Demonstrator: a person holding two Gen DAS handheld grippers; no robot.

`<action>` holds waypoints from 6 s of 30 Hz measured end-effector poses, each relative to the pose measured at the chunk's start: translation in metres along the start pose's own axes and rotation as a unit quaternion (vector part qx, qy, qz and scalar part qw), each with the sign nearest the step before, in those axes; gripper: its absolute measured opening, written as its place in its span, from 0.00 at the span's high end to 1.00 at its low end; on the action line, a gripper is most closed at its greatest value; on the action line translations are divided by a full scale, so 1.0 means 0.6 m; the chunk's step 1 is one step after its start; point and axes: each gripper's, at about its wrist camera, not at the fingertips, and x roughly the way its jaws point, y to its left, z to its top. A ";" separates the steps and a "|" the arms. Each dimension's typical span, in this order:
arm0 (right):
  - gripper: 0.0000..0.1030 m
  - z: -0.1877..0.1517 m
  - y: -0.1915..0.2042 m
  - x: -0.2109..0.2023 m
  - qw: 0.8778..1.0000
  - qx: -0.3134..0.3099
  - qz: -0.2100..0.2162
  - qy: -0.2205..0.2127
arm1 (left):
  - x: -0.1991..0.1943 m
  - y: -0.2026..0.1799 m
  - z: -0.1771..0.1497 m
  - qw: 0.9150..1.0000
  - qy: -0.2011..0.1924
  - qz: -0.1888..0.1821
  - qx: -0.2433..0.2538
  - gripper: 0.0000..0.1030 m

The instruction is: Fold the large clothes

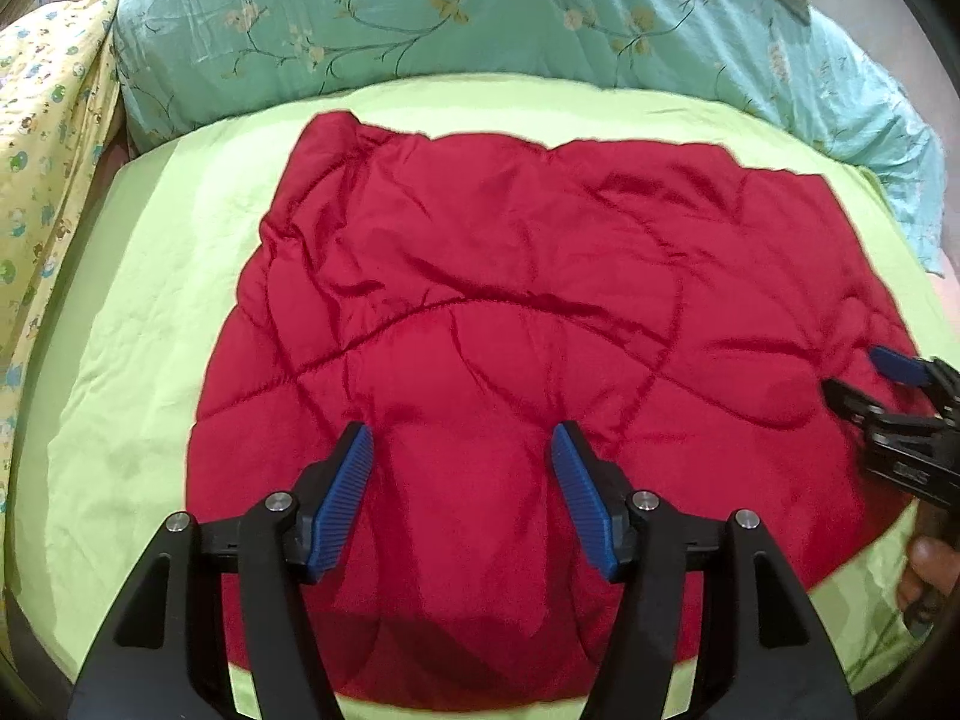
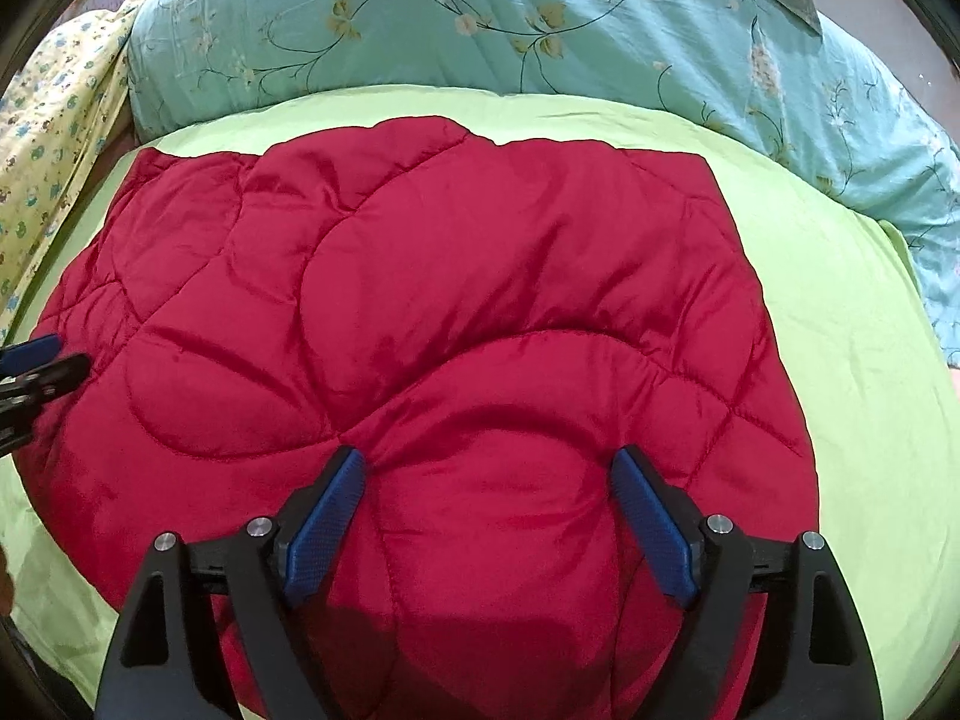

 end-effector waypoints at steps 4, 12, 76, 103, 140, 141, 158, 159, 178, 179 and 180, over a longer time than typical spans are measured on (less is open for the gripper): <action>0.16 -0.002 0.003 0.000 1.000 0.002 0.000 -0.004 | 0.009 -0.004 -0.013 1.000 0.010 0.011 0.007 0.40; 0.16 -0.003 -0.001 -0.001 1.000 0.004 0.003 -0.004 | 0.037 -0.008 -0.006 1.000 0.015 0.022 0.002 0.35; 0.14 -0.142 0.072 -0.233 0.997 -0.041 0.036 -0.046 | -0.141 -0.012 -0.134 0.997 -0.017 0.073 -0.010 0.26; 0.02 -0.063 0.049 -0.143 0.998 -0.016 0.062 0.007 | -0.095 -0.045 -0.061 0.996 0.008 0.082 0.012 0.15; 0.00 -0.026 0.003 -0.089 0.997 0.051 0.060 0.000 | -0.017 -0.022 -0.032 0.997 0.015 0.073 -0.004 0.00; 0.00 -0.033 0.012 -0.107 0.997 0.040 0.065 -0.004 | -0.023 -0.021 -0.036 0.997 0.013 0.074 -0.004 0.00; 0.00 -0.107 0.079 -0.231 0.997 -0.022 0.080 0.001 | -0.160 -0.056 -0.093 0.999 -0.025 0.038 0.012 0.00; 0.00 -0.105 0.082 -0.236 0.996 -0.025 0.081 -0.001 | -0.167 -0.058 -0.093 0.999 -0.029 0.039 0.013 0.00; 0.00 -0.084 0.092 -0.257 0.996 -0.030 0.078 -0.021 | -0.185 -0.053 -0.093 0.998 -0.043 0.053 0.007 0.00; 0.00 -0.084 0.093 -0.255 0.996 -0.030 0.078 -0.021 | -0.185 -0.053 -0.093 0.998 -0.044 0.054 0.006 0.00; 0.00 -0.083 0.093 -0.255 0.996 -0.030 0.078 -0.021 | -0.184 -0.052 -0.093 0.997 -0.044 0.055 0.006 0.00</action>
